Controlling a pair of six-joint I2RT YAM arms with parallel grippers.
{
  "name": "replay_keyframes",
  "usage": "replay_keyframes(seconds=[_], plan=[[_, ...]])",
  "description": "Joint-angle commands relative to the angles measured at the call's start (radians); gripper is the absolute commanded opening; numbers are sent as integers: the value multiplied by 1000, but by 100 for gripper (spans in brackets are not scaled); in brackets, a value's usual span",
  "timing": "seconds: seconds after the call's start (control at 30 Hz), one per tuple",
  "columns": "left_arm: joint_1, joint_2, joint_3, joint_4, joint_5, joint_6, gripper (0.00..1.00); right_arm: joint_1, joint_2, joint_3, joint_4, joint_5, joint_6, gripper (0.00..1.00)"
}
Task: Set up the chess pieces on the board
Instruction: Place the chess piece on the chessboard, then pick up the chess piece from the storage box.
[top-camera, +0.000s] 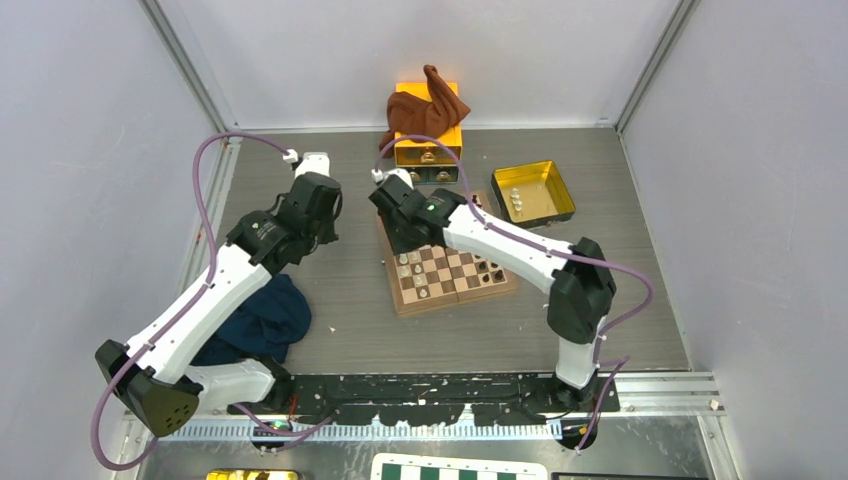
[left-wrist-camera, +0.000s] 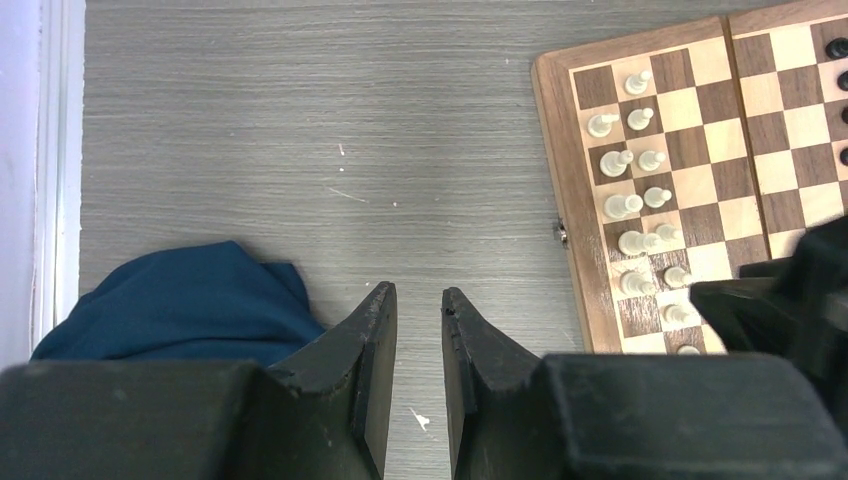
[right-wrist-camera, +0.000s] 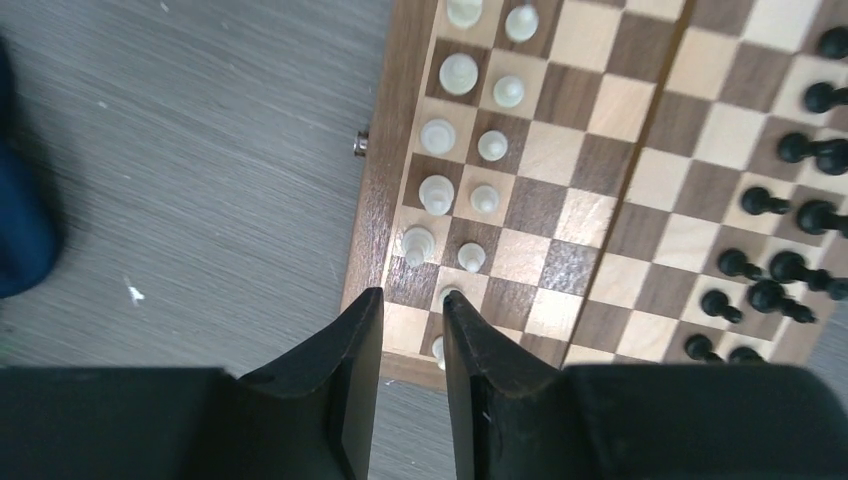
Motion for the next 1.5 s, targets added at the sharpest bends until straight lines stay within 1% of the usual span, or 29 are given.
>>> replay_keyframes(seconds=[0.0,0.13,0.3,0.4,0.5,0.6,0.7,0.83,1.0,1.47], plan=[[-2,9,59,30,-18,9,26,-35,-133,76,-6,94,-20,35],[-2,16,63,40,-12,17,35,-141,-170,83,12,136,-26,37],[-1,29,70,45,1,22,52,-338,-155,92,56,151,-29,43],[-2,36,77,46,4,19,65,-457,-111,115,75,141,-24,46],[-2,41,86,45,8,16,76,-549,-50,144,91,111,-17,49],[-1,43,95,37,4,15,85,-616,20,179,98,77,-14,54],[-1,41,98,32,-7,20,91,-659,105,219,102,52,-11,56],[0,42,103,26,-16,26,96,-697,212,283,88,28,-9,58],[0,41,103,25,-24,31,100,-730,288,316,90,9,2,59],[-1,50,95,23,-34,34,100,-758,332,252,119,-14,11,58]])
